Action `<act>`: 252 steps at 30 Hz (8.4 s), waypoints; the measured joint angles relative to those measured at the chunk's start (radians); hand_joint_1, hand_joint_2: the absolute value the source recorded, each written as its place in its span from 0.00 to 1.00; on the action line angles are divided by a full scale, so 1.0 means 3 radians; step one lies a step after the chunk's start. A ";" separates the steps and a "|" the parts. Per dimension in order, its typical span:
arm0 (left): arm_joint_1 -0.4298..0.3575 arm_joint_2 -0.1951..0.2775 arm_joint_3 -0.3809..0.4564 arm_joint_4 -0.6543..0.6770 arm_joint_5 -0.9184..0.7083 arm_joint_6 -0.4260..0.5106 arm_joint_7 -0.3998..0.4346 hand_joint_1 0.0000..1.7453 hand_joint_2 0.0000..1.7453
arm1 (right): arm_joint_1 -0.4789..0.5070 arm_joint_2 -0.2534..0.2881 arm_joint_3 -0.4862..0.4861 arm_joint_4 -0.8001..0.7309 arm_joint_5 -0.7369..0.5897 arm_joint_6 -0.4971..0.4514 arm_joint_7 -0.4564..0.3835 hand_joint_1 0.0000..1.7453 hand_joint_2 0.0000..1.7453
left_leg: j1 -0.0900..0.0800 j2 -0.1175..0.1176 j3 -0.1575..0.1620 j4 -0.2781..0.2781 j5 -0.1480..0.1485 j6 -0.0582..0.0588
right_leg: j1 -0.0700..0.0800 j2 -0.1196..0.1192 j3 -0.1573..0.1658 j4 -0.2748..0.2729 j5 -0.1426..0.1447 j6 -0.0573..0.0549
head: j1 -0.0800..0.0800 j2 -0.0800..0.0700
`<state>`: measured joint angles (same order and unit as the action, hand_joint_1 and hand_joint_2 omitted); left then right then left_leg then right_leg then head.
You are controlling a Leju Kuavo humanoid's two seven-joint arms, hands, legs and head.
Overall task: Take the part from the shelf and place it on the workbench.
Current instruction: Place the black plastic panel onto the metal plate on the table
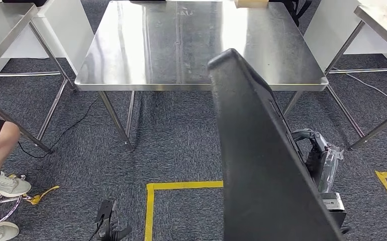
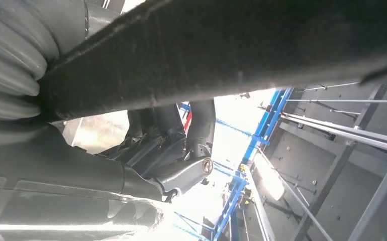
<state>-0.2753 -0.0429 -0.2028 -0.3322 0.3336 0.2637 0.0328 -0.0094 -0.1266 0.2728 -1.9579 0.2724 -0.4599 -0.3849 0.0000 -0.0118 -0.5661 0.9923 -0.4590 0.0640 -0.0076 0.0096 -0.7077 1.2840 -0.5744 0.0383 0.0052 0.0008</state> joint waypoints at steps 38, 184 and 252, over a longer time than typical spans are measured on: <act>-0.0051 0.0002 0.0062 0.0054 -0.0001 -0.0031 0.0023 0.00 1.00 | -0.0186 -0.0050 0.0152 0.0140 -0.0106 0.0125 -0.0005 1.00 1.00 | -0.0022 -0.0015 0.0130 0.0029 -0.0129 -0.0085 | -0.0008 -0.0043 0.0250 -0.0959 0.0559 0.0015 | 0.0012 0.0000; -0.0339 -0.0179 -0.0260 0.0149 -0.0077 -0.0220 0.0310 0.00 1.00 | -0.3203 0.0539 0.1493 0.4998 0.1795 -0.0083 0.1712 1.00 1.00 | -0.0026 0.0029 0.0179 -0.0062 -0.0171 -0.0086 | 0.0015 0.0002 0.0271 -0.1001 0.0632 -0.0041 | 0.0010 0.0000; -0.0309 -0.0170 -0.0327 0.0161 -0.0025 -0.0138 0.0232 0.00 0.00 | -0.3226 0.0639 0.1494 0.5022 0.1795 0.0353 0.1272 0.00 1.00 | -0.0026 0.0029 0.0181 -0.0062 -0.0171 -0.0086 | 0.0015 0.0001 0.0272 -0.1000 0.0632 -0.0041 | 0.0010 0.0000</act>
<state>-0.3681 -0.0938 -0.3010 -0.2838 0.3262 0.2224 0.1024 -0.9771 0.0651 0.7210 -0.4513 0.8110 -0.3540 -0.0034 -0.0078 -0.0032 -0.5119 0.9736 -0.5103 0.0383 -0.0030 0.0100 -0.6260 0.9838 -0.3850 0.0260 0.0082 0.0008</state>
